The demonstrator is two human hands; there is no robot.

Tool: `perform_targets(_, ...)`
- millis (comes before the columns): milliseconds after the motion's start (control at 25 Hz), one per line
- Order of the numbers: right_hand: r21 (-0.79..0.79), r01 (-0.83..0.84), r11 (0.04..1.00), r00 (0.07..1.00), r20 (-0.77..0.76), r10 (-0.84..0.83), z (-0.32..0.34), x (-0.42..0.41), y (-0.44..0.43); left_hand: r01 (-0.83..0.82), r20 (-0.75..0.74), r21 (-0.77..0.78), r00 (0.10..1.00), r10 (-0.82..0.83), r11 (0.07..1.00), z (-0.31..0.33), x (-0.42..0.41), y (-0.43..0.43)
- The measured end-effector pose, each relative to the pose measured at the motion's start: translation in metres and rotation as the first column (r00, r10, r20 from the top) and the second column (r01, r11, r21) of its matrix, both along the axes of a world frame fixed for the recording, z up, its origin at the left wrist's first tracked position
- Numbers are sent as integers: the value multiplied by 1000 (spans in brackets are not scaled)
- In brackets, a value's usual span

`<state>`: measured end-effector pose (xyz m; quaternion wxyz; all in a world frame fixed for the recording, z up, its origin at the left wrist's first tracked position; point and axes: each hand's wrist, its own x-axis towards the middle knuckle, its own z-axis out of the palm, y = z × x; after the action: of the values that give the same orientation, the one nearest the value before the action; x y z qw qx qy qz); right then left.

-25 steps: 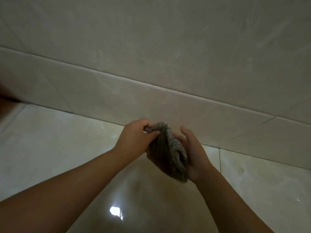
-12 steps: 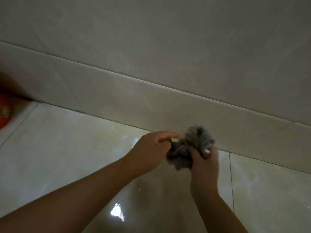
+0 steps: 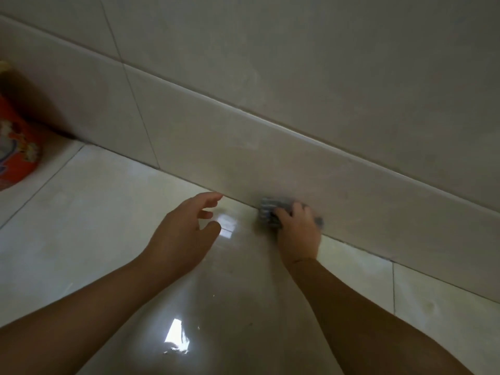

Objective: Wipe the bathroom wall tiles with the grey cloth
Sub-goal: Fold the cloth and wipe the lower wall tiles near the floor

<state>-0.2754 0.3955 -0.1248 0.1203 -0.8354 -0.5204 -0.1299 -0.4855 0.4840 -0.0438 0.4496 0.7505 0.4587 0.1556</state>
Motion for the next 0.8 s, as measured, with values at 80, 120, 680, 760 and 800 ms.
perform_targets(80,57,95,994,995,-32,-93,14,12,-26,26,-39,68,999,-23,997,0,-11,5)
perform_targets(120,168,138,976,990,-55,-130,29,15,-31,40,-65,135,997,-32,990,0,-15,9)
perform_targets(680,227,-400,888,890,326,318,60,-14,45,148,-244,626,970,12,766,-15,-46,40)
perform_targets(760,350,-415,840,891,344,297,85,-31,80,94,-218,637,974,61,765,-11,-46,46)
perform_targets(800,346,-448,824,872,374,317,84,-44,103,63,-202,637,975,88,768,-10,-46,50)
